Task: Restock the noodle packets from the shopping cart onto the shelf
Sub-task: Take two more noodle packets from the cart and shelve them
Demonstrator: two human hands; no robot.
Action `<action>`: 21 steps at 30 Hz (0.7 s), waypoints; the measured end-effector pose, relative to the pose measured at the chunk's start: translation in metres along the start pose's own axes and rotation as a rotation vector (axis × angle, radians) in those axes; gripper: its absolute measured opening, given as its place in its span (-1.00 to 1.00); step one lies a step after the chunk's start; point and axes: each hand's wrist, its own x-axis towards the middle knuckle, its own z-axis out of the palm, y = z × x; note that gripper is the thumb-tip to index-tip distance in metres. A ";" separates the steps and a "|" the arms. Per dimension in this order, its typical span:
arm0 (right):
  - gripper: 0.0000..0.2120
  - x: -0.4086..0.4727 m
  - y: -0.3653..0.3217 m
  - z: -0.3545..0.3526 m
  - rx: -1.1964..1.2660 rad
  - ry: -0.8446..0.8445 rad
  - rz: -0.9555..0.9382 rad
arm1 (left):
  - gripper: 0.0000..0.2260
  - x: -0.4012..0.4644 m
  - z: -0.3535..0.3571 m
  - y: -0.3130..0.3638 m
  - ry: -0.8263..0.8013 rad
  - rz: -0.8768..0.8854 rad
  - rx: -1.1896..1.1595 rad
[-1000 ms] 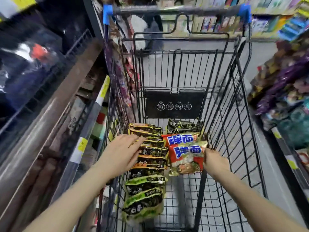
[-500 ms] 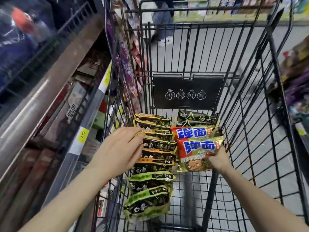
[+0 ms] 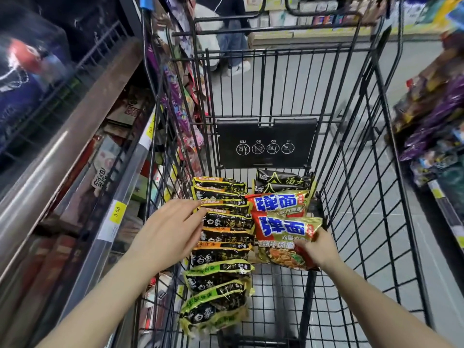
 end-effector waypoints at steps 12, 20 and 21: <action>-0.67 -0.055 -0.064 -0.049 -0.370 0.178 -0.131 | -0.55 0.035 0.005 0.024 -0.339 -0.191 -0.177; -0.73 -0.086 -0.111 -0.117 -0.311 0.347 -0.221 | -0.53 0.095 0.062 0.072 -0.379 -0.362 -0.582; -0.75 -0.088 -0.112 -0.123 -0.286 0.370 -0.243 | -0.54 0.103 0.071 0.076 -0.351 -0.367 -0.581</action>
